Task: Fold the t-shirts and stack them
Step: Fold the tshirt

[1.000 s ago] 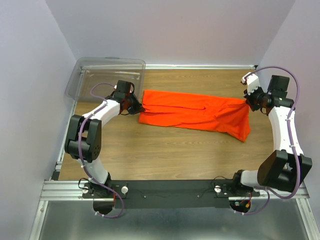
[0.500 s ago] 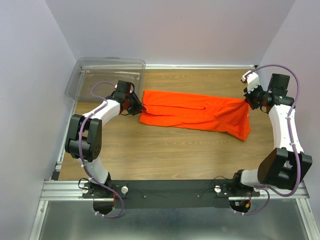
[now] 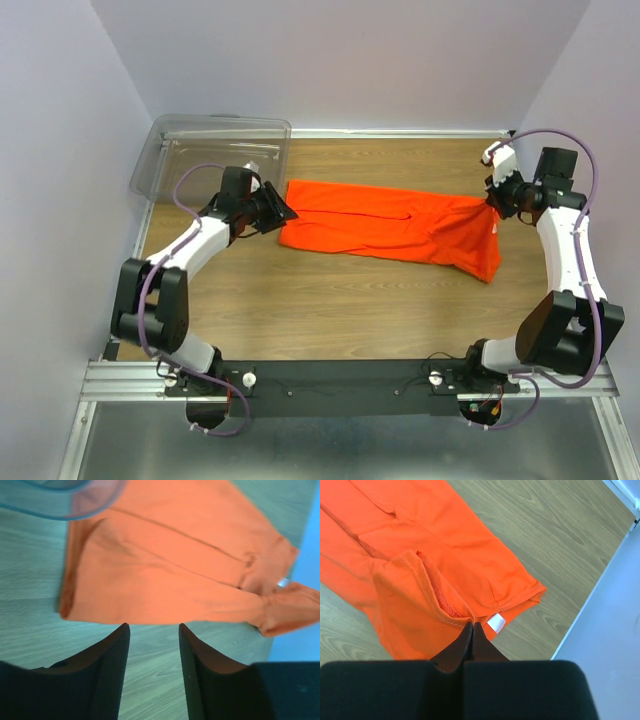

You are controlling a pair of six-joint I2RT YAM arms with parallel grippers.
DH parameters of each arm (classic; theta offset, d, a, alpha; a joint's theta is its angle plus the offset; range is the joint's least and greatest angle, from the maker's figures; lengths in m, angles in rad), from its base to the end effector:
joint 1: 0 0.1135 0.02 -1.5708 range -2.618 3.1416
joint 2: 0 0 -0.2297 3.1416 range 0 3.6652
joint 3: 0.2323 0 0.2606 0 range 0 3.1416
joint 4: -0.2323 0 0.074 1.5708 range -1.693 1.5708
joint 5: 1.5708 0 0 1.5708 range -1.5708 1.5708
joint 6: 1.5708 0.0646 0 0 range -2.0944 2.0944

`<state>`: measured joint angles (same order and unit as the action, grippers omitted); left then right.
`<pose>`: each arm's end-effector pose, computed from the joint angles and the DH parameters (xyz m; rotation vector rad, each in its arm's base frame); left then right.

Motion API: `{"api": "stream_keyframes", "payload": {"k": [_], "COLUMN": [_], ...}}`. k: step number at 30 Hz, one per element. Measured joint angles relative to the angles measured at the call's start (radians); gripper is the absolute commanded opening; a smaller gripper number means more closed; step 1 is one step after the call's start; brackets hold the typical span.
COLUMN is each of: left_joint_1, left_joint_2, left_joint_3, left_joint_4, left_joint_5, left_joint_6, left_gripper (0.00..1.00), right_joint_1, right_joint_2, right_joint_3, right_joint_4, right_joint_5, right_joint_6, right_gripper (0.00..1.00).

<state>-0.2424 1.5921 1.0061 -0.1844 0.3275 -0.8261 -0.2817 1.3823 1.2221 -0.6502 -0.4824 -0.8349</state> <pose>0.3507 -0.1081 0.1588 -0.5450 2.4137 -0.8827 0.3228 -0.0622 0.2628 -0.8297 2.1105 -0.0069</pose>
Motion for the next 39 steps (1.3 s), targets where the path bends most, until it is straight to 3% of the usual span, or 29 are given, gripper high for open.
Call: {"api": "stream_keyframes", "payload": {"k": [4, 10, 14, 22, 30, 39], "left_joint_1": [-0.002, -0.002, -0.002, -0.002, -0.002, -0.002], "left_joint_2": [-0.178, -0.408, -0.536, -0.598, -0.760, -0.808], "left_joint_3": [-0.076, -0.169, -0.343, -0.557, -0.566, -0.567], "left_joint_4": [0.077, 0.160, 0.243, 0.318, 0.317, 0.317], "left_joint_5": [0.045, 0.002, -0.030, -0.048, -0.110, -0.116], "left_joint_6": [0.045, 0.147, 0.166, 0.168, 0.219, 0.236], "left_gripper": [0.60, 0.62, 0.62, 0.62, 0.62, 0.62], "right_joint_1": [0.000, 0.000, 0.000, 0.018, 0.046, 0.056], "right_joint_2": [0.022, 0.086, 0.138, 0.254, 0.363, 0.441], "right_joint_3": [0.010, 0.075, 0.123, 0.218, 0.298, 0.364], "right_joint_4": [0.001, 0.003, 0.002, -0.011, -0.034, -0.048], "right_joint_5": [-0.024, -0.043, -0.045, -0.042, -0.034, -0.024], "right_joint_6": [0.001, 0.023, 0.034, 0.049, 0.052, 0.060], "right_gripper": [0.01, 0.01, 0.01, 0.01, 0.01, 0.01]}}
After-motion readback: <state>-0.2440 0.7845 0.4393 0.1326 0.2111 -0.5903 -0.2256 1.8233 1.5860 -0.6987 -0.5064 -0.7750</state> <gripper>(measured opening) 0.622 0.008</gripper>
